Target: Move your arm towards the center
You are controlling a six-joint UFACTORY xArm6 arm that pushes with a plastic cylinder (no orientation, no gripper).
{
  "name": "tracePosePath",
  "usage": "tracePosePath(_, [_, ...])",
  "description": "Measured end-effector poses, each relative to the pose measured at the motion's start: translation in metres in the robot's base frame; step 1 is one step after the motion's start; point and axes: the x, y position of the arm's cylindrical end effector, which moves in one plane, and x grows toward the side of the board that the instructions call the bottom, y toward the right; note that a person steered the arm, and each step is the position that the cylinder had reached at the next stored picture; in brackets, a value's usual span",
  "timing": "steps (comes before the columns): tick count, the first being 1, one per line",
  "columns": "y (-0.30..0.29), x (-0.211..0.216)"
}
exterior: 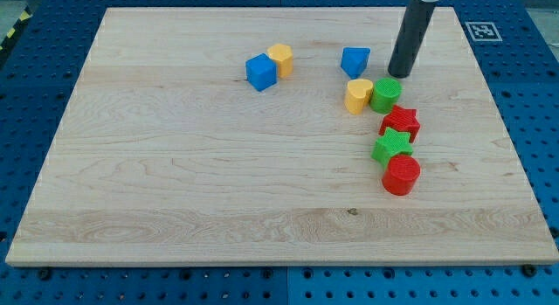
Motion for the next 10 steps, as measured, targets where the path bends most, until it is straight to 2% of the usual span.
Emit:
tracePosePath(2, [-0.004,0.040])
tracePosePath(3, [-0.003,-0.026])
tracePosePath(6, [-0.001,-0.029])
tracePosePath(7, [0.027,-0.053])
tracePosePath(8, [0.001,-0.067])
tracePosePath(9, [-0.078,-0.041])
tracePosePath(10, [-0.119,0.001])
